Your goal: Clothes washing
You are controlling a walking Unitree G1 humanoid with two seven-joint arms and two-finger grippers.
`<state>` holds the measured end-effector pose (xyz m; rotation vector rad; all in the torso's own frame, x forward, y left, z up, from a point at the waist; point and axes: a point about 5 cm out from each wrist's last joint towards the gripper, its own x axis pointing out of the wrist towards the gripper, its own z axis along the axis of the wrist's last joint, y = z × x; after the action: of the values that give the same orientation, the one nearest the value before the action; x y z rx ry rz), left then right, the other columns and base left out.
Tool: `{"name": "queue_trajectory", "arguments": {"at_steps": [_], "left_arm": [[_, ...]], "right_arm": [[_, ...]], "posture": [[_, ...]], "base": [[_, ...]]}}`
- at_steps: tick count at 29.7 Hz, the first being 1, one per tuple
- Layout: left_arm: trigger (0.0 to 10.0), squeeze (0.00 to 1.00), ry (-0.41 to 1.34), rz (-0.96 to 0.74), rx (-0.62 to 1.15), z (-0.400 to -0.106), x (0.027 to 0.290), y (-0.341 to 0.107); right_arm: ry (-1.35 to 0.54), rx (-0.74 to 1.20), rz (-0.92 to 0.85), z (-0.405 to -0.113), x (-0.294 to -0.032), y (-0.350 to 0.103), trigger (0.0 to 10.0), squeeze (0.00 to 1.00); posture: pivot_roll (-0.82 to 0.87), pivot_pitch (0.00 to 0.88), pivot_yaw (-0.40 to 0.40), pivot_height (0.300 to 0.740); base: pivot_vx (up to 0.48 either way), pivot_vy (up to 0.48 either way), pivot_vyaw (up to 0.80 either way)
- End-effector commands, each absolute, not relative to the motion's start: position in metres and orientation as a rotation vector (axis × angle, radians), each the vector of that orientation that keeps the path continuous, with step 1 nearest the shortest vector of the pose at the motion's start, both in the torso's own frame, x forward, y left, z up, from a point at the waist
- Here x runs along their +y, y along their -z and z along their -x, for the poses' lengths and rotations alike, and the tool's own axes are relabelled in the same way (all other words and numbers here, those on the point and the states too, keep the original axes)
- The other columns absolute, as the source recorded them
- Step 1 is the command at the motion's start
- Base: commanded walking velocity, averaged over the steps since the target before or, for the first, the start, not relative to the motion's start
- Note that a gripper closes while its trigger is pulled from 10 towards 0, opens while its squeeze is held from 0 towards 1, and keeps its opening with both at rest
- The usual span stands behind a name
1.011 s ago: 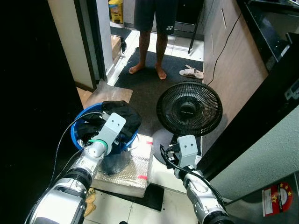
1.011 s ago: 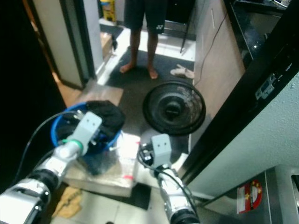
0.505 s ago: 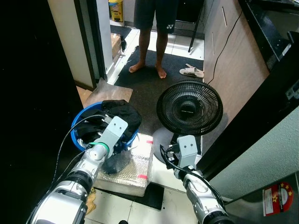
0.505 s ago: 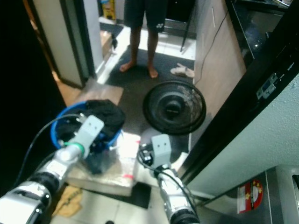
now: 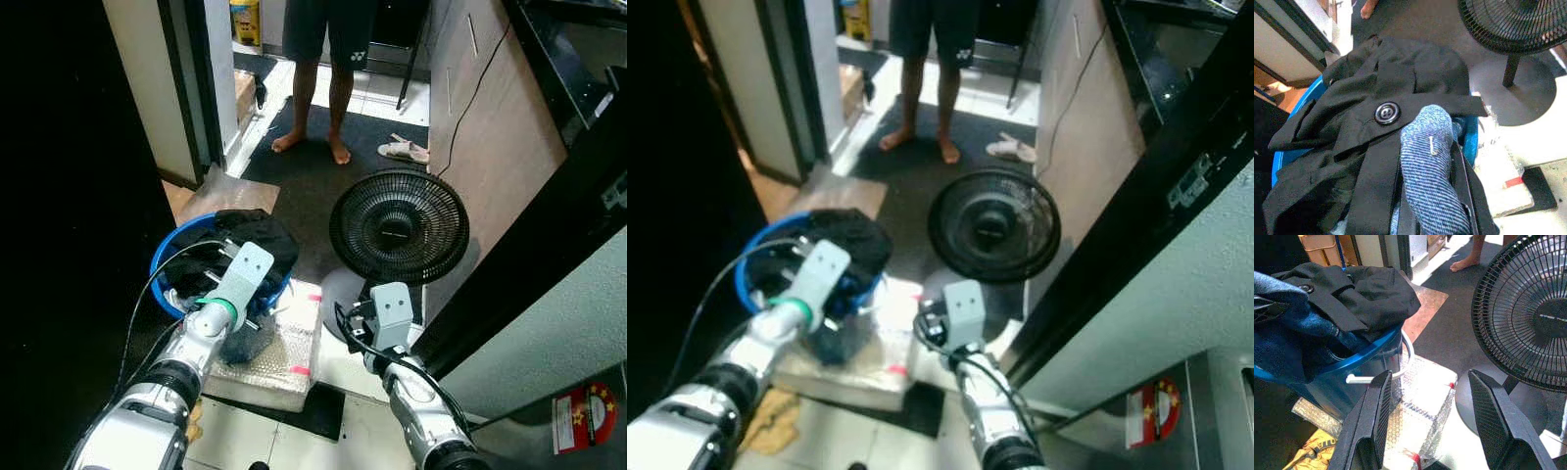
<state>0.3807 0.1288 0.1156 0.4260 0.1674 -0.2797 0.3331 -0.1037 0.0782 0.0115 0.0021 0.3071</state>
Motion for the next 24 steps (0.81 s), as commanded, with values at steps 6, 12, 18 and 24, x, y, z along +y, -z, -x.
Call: {"name": "queue_trajectory", "arguments": {"at_steps": [6, 12, 18, 24], "left_arm": [[10.0, 0.0, 0.466, -0.19, -0.085, -0.363, 0.069, -0.165], [10.0, 0.0, 0.509, -0.034, -0.144, -0.351, 0.041, -0.197], [10.0, 0.0, 0.521, 0.024, -0.166, -0.349, 0.028, -0.216], [10.0, 0.0, 0.449, 0.076, -0.149, -0.353, 0.03, -0.234]], "right_arm": [[-0.294, -0.01, -0.021, -0.335, -0.104, -0.081, 10.0, 0.0], [-0.304, -0.018, -0.024, -0.336, -0.1, -0.083, 10.0, 0.0], [-0.307, -0.02, -0.025, -0.337, -0.098, -0.084, 10.0, 0.0], [-0.304, -0.022, -0.026, -0.337, -0.098, -0.084, 10.0, 0.0]], "posture": [[0.02, 0.17, 0.019, 0.74], [0.03, 0.151, 0.021, 0.74], [0.03, 0.139, 0.028, 0.74], [0.03, 0.139, 0.034, 0.74]], "base": [[0.0, 0.0, 0.0], [0.0, 0.0, 0.0], [0.0, 0.0, 0.0], [0.0, 0.0, 0.0]]}}
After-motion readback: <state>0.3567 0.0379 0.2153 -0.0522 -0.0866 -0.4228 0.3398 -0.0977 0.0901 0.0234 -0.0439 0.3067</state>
